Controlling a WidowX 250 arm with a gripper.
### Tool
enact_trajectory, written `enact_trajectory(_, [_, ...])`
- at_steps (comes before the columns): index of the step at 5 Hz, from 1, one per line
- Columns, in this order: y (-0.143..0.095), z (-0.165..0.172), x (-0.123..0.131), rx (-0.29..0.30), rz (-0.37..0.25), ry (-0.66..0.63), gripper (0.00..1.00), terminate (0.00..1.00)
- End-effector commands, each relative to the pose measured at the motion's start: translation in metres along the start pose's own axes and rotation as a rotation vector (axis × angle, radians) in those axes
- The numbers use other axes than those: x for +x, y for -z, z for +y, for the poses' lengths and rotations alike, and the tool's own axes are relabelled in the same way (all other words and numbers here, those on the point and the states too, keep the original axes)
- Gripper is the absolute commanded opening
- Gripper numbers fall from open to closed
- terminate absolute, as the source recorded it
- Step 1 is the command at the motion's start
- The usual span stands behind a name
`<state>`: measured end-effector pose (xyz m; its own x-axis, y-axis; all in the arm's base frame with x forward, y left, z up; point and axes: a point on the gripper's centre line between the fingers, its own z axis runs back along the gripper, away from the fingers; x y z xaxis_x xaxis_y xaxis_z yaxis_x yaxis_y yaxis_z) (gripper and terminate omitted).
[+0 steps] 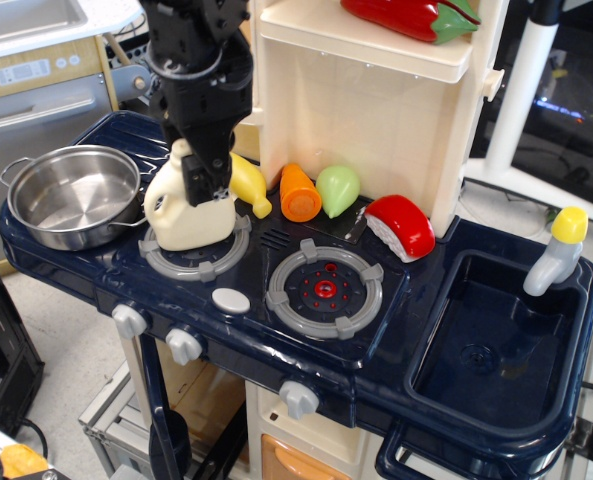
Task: Put detergent in sink
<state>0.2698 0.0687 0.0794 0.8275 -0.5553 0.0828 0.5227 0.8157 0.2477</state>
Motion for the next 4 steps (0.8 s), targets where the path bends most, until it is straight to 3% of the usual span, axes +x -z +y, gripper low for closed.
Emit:
enact_trajectory(1, [-0.010,-0.005,0.010,-0.011,-0.005,-0.050,0.00,0.00])
enact_trajectory(2, [-0.044,-0.030,0.034,-0.040,0.047,-0.144,0.00,0.00])
enact_trajectory(3, [-0.064,-0.067,0.059,-0.051,0.067,-0.298,0.00,0.00])
enact_trajectory(4, [-0.074,-0.098,0.093,-0.108,0.052,-0.456,0.00,0.00])
